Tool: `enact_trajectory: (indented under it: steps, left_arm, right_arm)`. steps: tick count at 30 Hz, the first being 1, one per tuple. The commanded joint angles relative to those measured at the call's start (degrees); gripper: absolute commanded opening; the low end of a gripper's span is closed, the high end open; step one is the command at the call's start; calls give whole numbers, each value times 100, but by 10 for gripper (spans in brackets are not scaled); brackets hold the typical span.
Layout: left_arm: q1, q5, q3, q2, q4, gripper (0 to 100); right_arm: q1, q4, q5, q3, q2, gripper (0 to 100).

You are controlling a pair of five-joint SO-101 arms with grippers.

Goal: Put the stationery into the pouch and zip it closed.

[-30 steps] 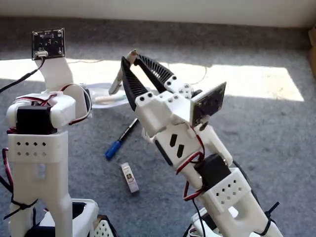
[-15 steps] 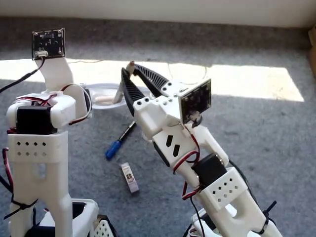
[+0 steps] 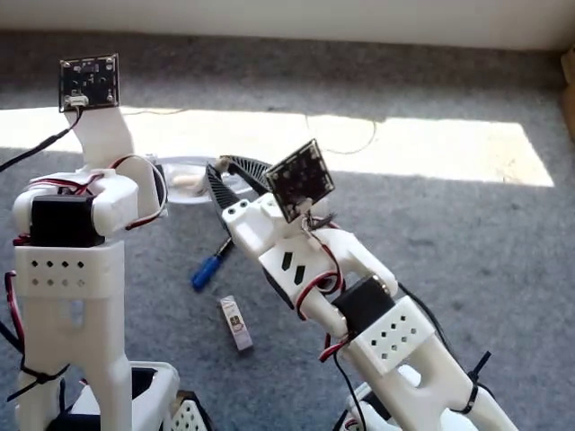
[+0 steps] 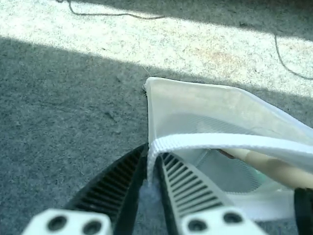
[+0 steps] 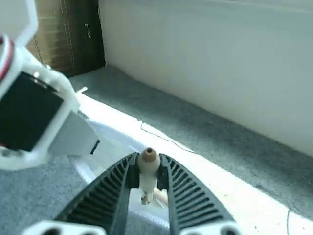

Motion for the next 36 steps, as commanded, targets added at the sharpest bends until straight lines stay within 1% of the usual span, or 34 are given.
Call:
enact_trajectory:
  steps: [1,6,12,15,22,27,30,36]
  left_arm:
    - [92,70,-22,119,9,7]
    - [92,70,-22,119,-9,7]
    - [92,70,-13,119,-9,7]
    - [92,70,-13,119,0,7]
    - [57,62,-13,127,0,7]
    - [-400,62,-13,119,-26,7]
    - [-699,62,-22,119,-26,7]
    - [-1051,62,-48,110,-26,7]
  right_arm:
    - [-101,110,167,-295,22,10]
    - [-101,549,123,-576,31,16]
    - [-92,1437,-431,-1138,66,146]
    - [-75,1657,-554,-1323,57,152]
    - [-57,1745,-554,-1367,22,152]
    - [-48,1833,-527,-1516,48,152]
    - [-4,2413,-519,-1930,84,152]
    - [171,3512,-519,-2923,92,152]
